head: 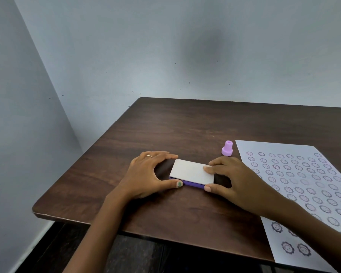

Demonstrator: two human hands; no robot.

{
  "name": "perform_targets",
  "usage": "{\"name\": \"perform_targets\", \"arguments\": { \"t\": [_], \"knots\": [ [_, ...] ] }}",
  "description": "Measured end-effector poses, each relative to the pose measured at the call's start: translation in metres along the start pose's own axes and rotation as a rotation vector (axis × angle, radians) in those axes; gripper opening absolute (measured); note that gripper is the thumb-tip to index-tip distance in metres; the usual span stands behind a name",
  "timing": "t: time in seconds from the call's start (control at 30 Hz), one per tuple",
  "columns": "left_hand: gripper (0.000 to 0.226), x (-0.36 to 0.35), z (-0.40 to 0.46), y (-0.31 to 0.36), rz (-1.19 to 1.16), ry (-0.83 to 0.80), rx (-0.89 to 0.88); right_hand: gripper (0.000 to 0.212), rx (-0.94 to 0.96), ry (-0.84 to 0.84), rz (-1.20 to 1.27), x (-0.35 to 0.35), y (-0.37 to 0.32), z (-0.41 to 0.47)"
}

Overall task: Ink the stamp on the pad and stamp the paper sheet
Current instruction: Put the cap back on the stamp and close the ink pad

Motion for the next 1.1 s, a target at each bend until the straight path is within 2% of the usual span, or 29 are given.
{"name": "perform_targets", "arguments": {
  "t": [0.17, 0.33, 0.43, 0.57, 0.67, 0.77, 0.9, 1.0, 1.1],
  "knots": [
    [0.071, 0.000, -0.003, 0.002, -0.012, 0.042, -0.038, 0.039, 0.074, 0.060, -0.099, -0.005, -0.008, -0.005],
    [0.057, -0.005, -0.011, 0.022, 0.031, 0.152, -0.218, 0.028, 0.111, 0.106, -0.137, -0.009, -0.013, -0.002],
    [0.056, -0.023, -0.019, 0.043, 0.044, 0.095, -0.300, 0.018, 0.109, 0.119, -0.135, -0.011, -0.013, -0.001],
    [0.070, -0.042, -0.019, 0.059, 0.090, -0.016, -0.247, 0.018, 0.078, 0.124, -0.057, -0.003, -0.008, -0.002],
    [0.081, -0.043, -0.014, 0.062, 0.196, -0.058, -0.232, 0.018, -0.013, 0.191, -0.076, 0.011, 0.007, -0.009],
    [0.088, -0.041, -0.007, 0.061, 0.219, -0.104, -0.207, 0.029, -0.164, 0.212, -0.109, 0.025, 0.033, -0.019],
    [0.083, -0.040, 0.012, 0.058, 0.245, -0.144, -0.192, 0.062, -0.447, -0.022, -0.176, 0.028, 0.073, -0.032],
    [0.077, -0.040, 0.028, 0.059, 0.244, -0.148, -0.191, 0.083, -0.491, -0.116, -0.258, 0.022, 0.086, -0.033],
    [0.078, -0.041, 0.042, 0.061, 0.242, -0.152, -0.186, 0.088, -0.488, -0.121, -0.303, 0.019, 0.091, -0.026]
  ]
}}
Point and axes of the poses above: each hand's wrist, its own z-axis towards the middle knuckle, its own x-axis out of the back of the hand, y = z × x, the point moved 2 cm from there along z, towards the middle knuckle, and after that the axes turned 6 degrees about x, right-handed, at the moved point
